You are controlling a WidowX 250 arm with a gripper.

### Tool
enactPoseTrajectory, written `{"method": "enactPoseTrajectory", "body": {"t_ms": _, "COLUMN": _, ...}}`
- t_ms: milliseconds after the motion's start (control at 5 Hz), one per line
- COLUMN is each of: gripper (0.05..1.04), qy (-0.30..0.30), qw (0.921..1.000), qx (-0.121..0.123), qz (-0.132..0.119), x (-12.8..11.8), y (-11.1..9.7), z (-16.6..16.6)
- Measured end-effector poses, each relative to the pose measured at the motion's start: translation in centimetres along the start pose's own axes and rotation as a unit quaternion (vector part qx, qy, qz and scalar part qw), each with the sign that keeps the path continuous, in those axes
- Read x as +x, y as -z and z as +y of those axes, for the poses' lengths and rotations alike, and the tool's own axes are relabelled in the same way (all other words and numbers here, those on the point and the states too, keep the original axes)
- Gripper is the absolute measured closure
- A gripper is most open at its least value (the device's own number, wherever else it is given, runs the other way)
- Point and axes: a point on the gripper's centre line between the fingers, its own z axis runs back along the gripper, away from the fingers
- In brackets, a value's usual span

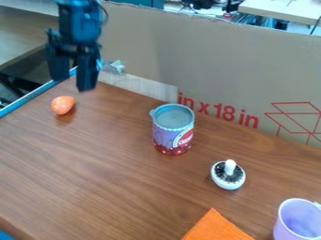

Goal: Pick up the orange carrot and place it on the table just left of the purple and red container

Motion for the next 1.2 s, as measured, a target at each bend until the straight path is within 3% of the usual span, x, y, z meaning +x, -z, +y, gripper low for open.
{"method": "enactPoseTrajectory", "body": {"t_ms": 400, "gripper": 0.075, "qy": -0.022, "qw": 0.9998, "qx": 0.000, "qz": 0.000, "x": 2.4, "y": 0.4, "z": 3.6}}
{"method": "enactPoseTrajectory", "body": {"t_ms": 600, "gripper": 0.075, "qy": -0.037, "qw": 0.9991, "qx": -0.002, "qz": 0.020, "x": 3.4, "y": 2.0, "z": 5.6}}
{"method": "enactPoseTrajectory", "body": {"t_ms": 1000, "gripper": 0.075, "qy": -0.060, "qw": 0.9976, "qx": 0.006, "qz": 0.034, "x": 4.9, "y": 3.2, "z": 7.8}}
{"method": "enactPoseTrajectory", "body": {"t_ms": 1200, "gripper": 0.075, "qy": -0.072, "qw": 0.9963, "qx": -0.002, "qz": 0.047, "x": 5.1, "y": 4.3, "z": 8.9}}
